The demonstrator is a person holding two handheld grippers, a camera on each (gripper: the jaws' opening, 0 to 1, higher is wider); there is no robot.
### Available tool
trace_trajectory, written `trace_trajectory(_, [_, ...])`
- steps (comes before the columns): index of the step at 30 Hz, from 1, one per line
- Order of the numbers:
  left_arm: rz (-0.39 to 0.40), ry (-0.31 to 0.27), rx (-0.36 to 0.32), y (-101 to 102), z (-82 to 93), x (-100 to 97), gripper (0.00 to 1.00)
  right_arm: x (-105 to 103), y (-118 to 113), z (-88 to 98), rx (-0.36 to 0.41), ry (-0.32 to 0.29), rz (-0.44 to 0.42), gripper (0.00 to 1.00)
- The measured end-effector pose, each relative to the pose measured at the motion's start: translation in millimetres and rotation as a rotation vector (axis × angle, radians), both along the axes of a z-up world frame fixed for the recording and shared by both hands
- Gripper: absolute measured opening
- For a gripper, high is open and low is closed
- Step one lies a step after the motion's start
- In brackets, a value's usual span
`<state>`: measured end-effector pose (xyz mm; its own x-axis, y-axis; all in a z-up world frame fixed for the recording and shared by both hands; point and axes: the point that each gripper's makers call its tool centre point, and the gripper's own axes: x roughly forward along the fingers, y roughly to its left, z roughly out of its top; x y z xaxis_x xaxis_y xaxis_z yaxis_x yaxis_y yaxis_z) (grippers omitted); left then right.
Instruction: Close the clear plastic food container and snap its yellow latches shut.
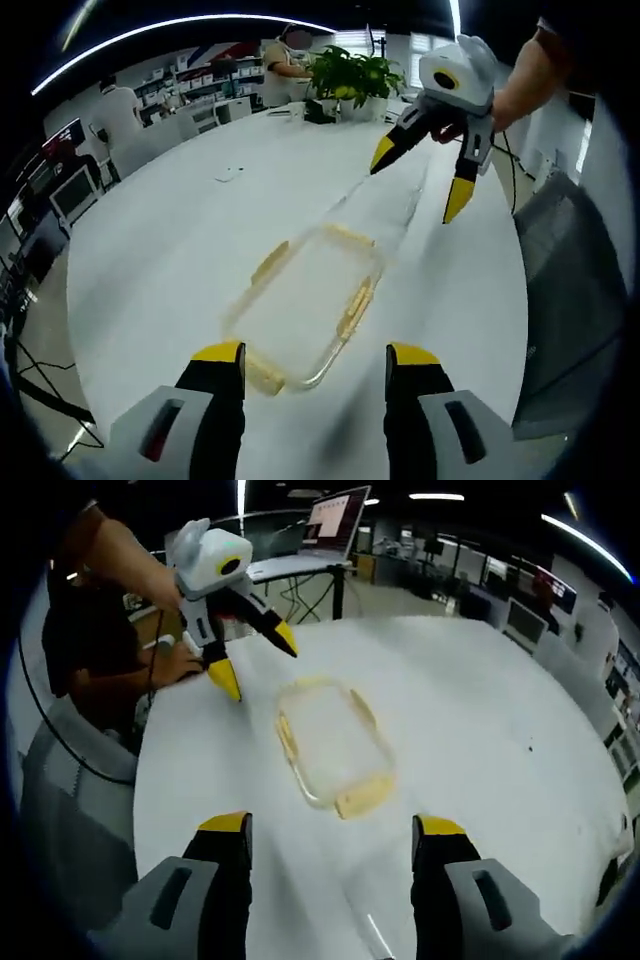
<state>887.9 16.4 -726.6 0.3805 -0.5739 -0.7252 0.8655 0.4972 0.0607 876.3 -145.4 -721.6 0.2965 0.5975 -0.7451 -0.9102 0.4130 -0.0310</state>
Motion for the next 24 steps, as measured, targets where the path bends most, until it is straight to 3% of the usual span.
trace_trajectory(7, [-0.138, 0.015, 0.076, 9, -9.5, 7.3, 0.52, 12, 6, -8.9, -0.034, 0.006, 0.074, 0.60])
trace_trajectory(24, [-0.254, 0.054, 0.101, 14, -19.9, 40.4, 0.53, 29, 12, -31.9, -0.120, 0.040, 0.212, 0.58])
